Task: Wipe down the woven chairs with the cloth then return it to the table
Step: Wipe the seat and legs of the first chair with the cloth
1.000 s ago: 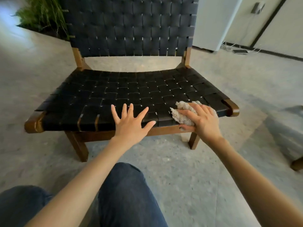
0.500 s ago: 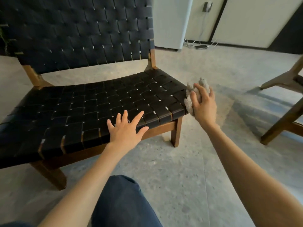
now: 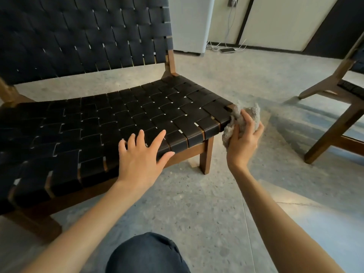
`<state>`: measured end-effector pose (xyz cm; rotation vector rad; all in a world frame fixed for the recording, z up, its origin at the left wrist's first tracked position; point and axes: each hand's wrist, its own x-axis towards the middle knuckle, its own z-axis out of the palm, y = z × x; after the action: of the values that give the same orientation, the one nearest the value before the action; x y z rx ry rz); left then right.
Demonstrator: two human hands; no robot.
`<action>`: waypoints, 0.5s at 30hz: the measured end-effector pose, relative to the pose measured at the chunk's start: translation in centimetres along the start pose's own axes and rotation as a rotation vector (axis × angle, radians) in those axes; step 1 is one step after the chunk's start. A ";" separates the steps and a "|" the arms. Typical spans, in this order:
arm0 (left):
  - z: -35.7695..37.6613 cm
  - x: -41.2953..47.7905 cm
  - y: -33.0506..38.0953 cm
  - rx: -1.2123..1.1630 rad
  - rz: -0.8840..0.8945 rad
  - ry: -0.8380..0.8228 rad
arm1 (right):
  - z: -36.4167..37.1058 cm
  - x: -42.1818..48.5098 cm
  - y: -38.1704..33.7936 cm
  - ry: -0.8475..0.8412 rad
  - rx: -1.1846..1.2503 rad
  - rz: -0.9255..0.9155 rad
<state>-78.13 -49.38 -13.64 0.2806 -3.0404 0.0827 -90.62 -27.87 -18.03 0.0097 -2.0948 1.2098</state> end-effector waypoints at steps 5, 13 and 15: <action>1.3 -0.3 -0.3 -0.077 0.121 0.213 | -0.6 -4.8 1.6 -0.161 -0.005 0.112; 4.6 -1.9 -0.7 -0.144 0.603 0.563 | -2.4 -11.1 -1.3 -0.733 0.155 0.174; 5.7 -3.0 -1.0 -0.222 0.667 0.514 | -2.8 -11.6 -2.3 -0.833 0.163 0.178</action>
<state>-75.46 -50.15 -19.50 -0.6665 -2.4654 -0.1217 -79.54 -30.80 -22.15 0.4864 -2.7239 1.6761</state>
